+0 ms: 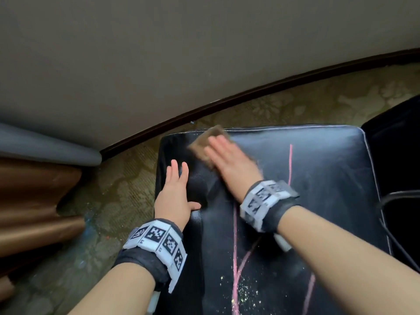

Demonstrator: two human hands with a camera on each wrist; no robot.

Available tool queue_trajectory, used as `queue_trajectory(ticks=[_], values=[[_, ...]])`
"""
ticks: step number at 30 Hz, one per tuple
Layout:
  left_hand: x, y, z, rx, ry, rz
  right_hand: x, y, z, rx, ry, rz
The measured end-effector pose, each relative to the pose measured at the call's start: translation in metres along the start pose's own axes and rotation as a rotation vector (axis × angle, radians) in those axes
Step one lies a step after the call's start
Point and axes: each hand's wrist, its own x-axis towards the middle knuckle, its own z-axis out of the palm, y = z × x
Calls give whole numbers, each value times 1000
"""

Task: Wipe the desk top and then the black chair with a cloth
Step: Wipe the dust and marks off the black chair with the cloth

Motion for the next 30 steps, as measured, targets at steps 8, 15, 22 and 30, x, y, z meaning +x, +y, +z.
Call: queue_trajectory(ticks=[8,15,22,30], values=[[4,10,-1,41,-1,-17,2,-21,-5,-71,-103,379],[-2,10,-2,91,-1,-15,-26,34,-10,50,-45,245],[8,12,-5,114,-2,-28,-28,18,-9,72,-33,541],[5,12,-4,139,-5,-42,-82,115,-23,53,12,510]])
